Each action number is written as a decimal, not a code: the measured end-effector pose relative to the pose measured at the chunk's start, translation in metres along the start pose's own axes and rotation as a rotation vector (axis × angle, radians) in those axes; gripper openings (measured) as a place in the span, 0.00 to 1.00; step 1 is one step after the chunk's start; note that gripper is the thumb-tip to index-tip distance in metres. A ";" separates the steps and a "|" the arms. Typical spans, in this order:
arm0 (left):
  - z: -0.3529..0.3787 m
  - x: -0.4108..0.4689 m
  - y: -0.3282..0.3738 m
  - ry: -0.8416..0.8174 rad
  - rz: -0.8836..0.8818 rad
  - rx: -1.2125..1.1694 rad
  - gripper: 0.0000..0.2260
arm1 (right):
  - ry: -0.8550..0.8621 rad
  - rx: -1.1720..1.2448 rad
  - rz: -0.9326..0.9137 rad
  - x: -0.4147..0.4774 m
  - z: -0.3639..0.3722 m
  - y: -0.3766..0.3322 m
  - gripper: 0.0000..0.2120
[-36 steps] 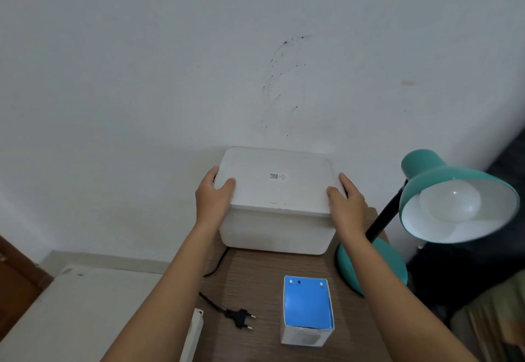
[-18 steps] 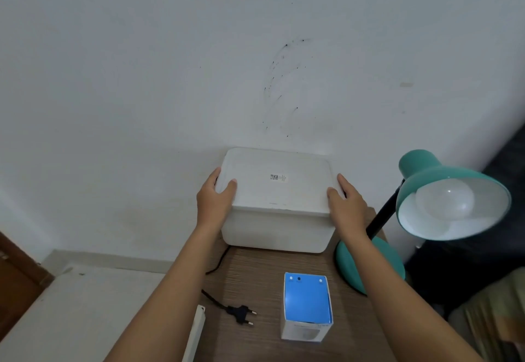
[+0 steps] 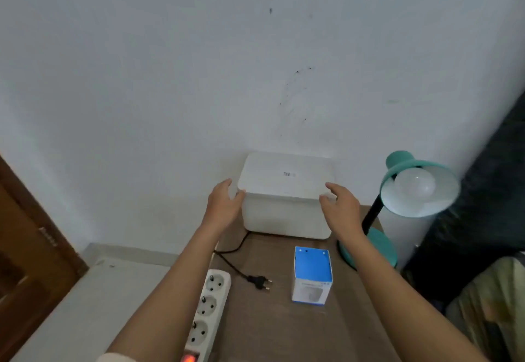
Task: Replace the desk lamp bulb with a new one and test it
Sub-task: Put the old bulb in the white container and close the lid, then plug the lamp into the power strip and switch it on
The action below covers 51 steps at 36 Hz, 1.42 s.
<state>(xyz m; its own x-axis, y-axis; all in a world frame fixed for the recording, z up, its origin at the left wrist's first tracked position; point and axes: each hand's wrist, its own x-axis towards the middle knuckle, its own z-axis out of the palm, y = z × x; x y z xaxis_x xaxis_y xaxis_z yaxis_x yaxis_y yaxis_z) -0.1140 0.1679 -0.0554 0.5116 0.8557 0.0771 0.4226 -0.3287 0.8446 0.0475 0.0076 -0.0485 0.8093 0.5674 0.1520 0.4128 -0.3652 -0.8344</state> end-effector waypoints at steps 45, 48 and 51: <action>0.004 -0.155 -0.148 -0.057 -0.121 0.091 0.17 | -0.333 0.380 -0.015 -0.101 0.158 0.009 0.06; 0.004 -0.157 -0.146 -0.053 -0.106 0.076 0.19 | -0.352 0.408 -0.040 -0.105 0.163 0.005 0.07; 0.003 -0.158 -0.142 -0.063 -0.119 0.064 0.24 | -0.356 0.401 -0.062 -0.110 0.170 0.007 0.08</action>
<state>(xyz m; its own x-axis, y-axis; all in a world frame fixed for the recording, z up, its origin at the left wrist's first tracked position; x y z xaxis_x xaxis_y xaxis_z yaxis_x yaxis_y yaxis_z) -0.2527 0.0785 -0.1895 0.5002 0.8640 -0.0573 0.5289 -0.2525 0.8103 -0.1102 0.0681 -0.1607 0.5680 0.8194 0.0769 0.2069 -0.0517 -0.9770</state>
